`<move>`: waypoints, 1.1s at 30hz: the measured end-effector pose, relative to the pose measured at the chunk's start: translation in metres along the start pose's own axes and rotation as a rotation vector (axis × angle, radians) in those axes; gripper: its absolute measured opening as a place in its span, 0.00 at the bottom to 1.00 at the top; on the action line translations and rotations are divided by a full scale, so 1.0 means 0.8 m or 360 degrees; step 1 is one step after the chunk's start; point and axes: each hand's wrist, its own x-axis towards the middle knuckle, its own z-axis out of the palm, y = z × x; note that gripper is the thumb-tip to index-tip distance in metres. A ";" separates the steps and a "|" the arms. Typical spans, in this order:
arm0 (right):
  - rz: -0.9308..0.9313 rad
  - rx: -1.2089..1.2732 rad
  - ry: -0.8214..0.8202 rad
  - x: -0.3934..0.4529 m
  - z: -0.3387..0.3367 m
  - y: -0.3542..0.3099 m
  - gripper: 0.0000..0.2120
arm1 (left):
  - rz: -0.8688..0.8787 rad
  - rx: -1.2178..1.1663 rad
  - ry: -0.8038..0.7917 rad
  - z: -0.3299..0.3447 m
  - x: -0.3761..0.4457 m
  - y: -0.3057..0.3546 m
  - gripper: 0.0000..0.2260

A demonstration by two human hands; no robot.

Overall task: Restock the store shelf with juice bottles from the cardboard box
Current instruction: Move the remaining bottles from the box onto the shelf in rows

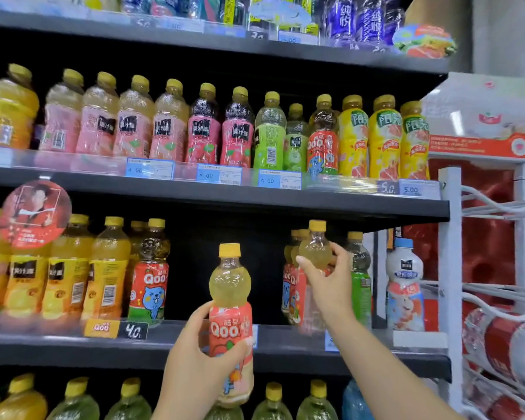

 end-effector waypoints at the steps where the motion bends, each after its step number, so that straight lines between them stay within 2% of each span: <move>1: 0.0014 -0.0020 0.0000 0.001 0.002 0.006 0.28 | 0.0000 0.0007 -0.0012 0.000 0.002 -0.003 0.28; 8: 0.0110 -0.0268 -0.0111 0.018 0.001 0.028 0.33 | -0.0008 0.0034 -0.0043 0.005 0.013 -0.011 0.26; 11: 0.0117 -0.0378 -0.0217 0.006 -0.007 0.038 0.31 | 0.0004 0.0037 -0.0021 0.010 0.015 -0.007 0.26; 15: 0.0002 -0.0902 -0.0247 -0.015 -0.027 0.052 0.36 | 0.0025 0.0061 -0.0022 0.017 0.014 -0.003 0.27; 16: 0.0001 -0.0956 -0.0245 -0.015 -0.029 0.051 0.35 | 0.0029 0.0070 -0.0028 0.019 0.013 -0.003 0.28; 19: 0.0031 -0.1006 -0.0303 -0.009 -0.028 0.042 0.26 | 0.0041 0.0091 -0.0042 0.024 0.011 0.000 0.28; 29: 0.0120 -0.1098 -0.0323 0.011 0.000 0.054 0.30 | 0.0059 0.0106 -0.0035 0.032 0.014 0.004 0.27; 33: 0.0170 -0.1083 -0.0407 0.009 -0.003 0.052 0.34 | 0.0054 0.0057 -0.0017 0.033 0.017 0.007 0.31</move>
